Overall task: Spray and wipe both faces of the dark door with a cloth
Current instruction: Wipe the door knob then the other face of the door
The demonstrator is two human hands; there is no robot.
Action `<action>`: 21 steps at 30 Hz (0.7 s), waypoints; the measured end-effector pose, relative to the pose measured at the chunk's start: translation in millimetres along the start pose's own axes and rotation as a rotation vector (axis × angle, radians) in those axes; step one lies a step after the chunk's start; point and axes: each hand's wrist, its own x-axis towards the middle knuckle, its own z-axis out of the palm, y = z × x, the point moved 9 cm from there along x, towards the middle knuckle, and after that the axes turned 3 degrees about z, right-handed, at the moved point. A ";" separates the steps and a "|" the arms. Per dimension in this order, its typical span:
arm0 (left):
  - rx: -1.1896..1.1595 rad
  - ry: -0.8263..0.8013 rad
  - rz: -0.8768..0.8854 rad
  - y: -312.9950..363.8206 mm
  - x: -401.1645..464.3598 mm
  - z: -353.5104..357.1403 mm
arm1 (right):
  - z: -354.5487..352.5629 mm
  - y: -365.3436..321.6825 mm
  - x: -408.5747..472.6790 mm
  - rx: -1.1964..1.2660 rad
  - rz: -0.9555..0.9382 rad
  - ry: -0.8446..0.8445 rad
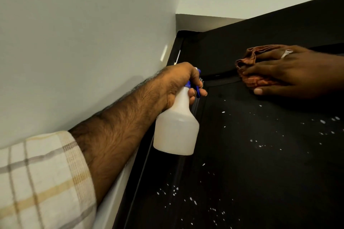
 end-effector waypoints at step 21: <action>-0.069 -0.144 0.015 6.0 -7.2 104.9 | -14.9 57.1 -102.8 0.122 0.056 0.129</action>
